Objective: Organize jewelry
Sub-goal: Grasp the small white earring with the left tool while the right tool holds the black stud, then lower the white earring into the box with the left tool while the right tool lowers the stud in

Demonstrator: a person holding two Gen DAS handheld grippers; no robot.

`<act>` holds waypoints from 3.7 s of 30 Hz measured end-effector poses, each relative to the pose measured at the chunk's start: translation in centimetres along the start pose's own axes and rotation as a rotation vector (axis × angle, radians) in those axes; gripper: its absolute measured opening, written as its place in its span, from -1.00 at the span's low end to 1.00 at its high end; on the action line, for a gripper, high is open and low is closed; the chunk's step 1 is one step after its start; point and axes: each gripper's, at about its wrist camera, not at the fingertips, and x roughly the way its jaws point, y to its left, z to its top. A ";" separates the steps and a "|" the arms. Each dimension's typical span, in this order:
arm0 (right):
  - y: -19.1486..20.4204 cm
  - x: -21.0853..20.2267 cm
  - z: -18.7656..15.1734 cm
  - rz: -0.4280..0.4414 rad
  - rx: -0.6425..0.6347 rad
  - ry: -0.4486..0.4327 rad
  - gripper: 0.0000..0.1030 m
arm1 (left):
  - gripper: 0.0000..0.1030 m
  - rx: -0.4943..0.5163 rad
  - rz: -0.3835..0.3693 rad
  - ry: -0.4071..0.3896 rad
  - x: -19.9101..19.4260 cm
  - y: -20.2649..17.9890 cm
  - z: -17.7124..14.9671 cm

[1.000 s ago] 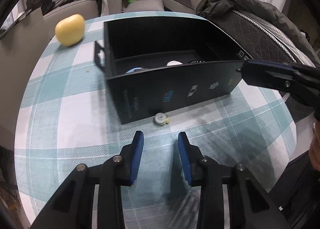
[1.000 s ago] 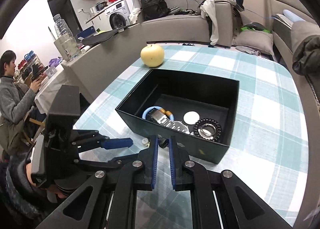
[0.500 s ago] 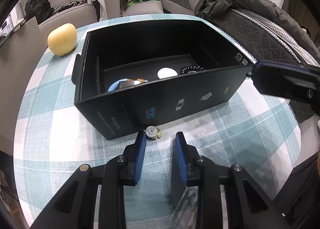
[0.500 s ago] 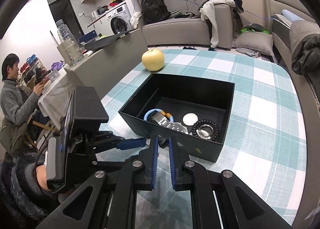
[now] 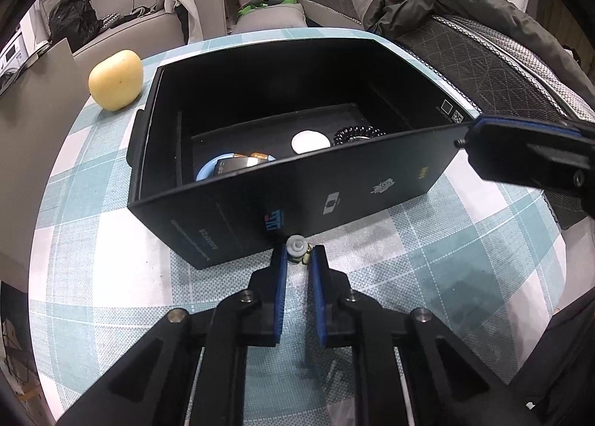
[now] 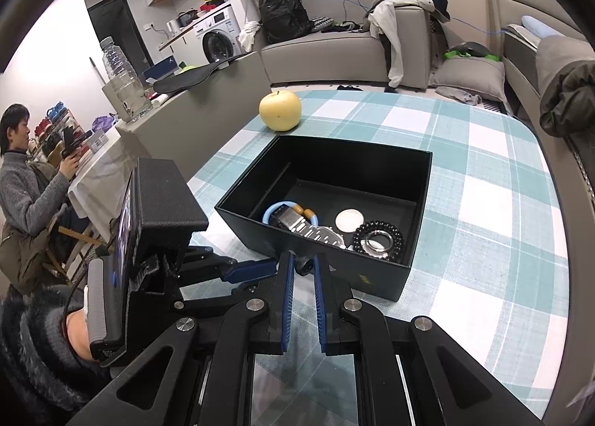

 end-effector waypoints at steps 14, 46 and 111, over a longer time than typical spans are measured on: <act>-0.2 0.0 0.1 -0.007 0.004 -0.004 -0.81 | -0.97 -0.024 -0.049 0.023 -0.2 0.1 -0.2; -1.0 -1.1 0.2 -0.010 0.021 -0.029 -0.81 | -0.02 -0.056 0.044 -0.008 0.2 -1.4 -0.2; -2.5 0.9 2.9 -0.121 0.088 -0.117 -0.80 | -0.85 -0.110 0.007 -0.256 -4.3 3.4 4.3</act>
